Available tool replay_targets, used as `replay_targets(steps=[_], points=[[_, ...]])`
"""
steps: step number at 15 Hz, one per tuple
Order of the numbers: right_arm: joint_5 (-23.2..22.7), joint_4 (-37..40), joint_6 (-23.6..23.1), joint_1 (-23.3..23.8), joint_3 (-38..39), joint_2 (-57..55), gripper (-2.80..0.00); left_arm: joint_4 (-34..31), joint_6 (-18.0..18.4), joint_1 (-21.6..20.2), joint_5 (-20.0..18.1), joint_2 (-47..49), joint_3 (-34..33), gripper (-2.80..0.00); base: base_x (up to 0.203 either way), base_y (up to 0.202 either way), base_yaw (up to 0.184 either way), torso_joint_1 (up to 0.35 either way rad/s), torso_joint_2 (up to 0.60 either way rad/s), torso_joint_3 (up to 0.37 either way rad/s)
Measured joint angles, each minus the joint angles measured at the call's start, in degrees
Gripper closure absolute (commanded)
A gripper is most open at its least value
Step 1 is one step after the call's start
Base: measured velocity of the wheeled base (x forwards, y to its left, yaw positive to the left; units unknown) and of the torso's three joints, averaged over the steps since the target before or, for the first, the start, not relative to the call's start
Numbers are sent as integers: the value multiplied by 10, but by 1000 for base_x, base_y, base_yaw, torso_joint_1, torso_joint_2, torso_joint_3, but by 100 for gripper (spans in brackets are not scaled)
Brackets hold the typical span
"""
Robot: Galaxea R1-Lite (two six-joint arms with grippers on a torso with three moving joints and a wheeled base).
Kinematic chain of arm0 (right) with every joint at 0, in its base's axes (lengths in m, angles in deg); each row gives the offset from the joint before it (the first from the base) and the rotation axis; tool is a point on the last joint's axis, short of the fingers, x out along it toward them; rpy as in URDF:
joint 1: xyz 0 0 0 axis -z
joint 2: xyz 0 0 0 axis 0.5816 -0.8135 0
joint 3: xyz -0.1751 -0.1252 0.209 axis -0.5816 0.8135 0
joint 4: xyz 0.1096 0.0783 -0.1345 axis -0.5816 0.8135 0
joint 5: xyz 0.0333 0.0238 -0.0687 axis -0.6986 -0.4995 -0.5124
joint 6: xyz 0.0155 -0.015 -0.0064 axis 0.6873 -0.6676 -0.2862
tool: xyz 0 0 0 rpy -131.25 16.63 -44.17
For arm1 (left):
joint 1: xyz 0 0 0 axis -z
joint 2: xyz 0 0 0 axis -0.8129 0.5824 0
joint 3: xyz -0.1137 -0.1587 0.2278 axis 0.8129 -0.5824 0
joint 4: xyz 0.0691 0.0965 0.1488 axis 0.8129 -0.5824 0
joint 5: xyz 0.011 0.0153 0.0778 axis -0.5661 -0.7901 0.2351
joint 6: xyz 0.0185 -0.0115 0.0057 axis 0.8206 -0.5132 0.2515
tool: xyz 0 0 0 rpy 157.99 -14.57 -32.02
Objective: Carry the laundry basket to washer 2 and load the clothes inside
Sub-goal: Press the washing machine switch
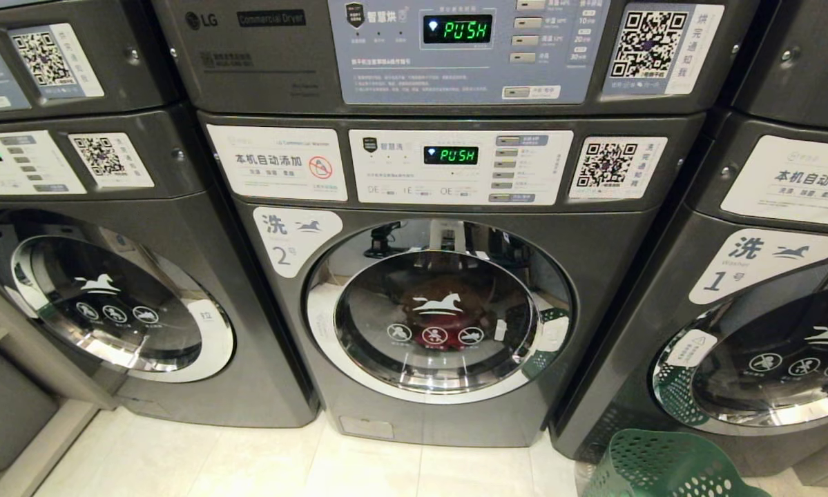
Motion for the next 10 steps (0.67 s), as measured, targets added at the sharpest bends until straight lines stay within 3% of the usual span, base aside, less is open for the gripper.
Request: replay_targets(steps=[4, 10], points=[[-50, -25, -3, 0, -127, -159, 0, 0, 9, 0, -5, 0, 0, 0, 0, 0, 0, 0, 0, 0], [-137, -172, -17, -23, -199, -493, 0, 3, -25, 0, 3, 0, 0, 0, 0, 0, 0, 0, 0, 0]])
